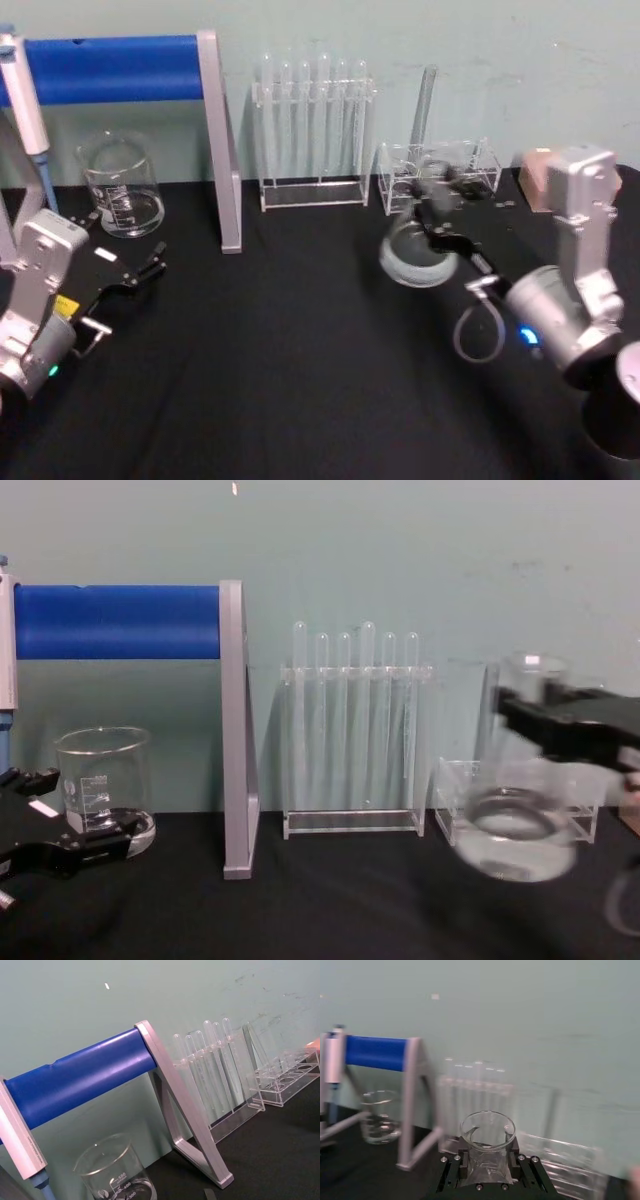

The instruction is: Grasp the erlenmeyer flask with one hand, shake it three times, then place it back.

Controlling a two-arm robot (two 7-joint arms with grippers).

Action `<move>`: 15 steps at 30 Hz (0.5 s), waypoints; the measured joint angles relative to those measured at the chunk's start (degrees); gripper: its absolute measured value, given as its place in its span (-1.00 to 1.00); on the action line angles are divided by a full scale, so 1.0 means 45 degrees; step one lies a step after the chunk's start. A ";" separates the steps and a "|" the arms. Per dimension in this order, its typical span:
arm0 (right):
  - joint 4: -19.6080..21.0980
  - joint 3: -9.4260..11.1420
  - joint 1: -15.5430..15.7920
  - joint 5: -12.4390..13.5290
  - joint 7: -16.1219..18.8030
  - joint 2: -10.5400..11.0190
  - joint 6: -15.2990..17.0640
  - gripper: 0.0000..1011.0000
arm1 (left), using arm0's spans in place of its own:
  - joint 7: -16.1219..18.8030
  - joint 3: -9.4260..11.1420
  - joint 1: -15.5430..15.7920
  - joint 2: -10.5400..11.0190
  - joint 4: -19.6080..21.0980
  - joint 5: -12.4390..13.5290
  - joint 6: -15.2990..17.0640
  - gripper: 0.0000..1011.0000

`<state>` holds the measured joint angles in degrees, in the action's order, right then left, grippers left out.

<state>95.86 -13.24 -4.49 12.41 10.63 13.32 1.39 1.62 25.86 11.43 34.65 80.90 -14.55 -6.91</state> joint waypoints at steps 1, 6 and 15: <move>0.0236 0.0416 0.0307 -0.0045 -0.0276 0.0064 0.0038 -0.11 | -0.0001 0.0000 0.0000 0.0000 0.0000 0.0001 0.0000 0.98; 0.0558 0.1024 0.0780 -0.0096 -0.0593 0.0124 0.0118 -0.11 | -0.0001 0.0000 0.0000 0.0000 0.0000 0.0000 0.0000 0.98; 0.0752 0.1477 0.1105 -0.0236 -0.0576 0.0008 0.0240 -0.11 | -0.0001 0.0000 0.0000 0.0000 0.0000 0.0001 0.0000 0.98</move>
<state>99.25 -6.59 0.49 11.35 8.03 13.36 2.47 1.62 25.86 11.43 34.65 80.90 -14.55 -6.91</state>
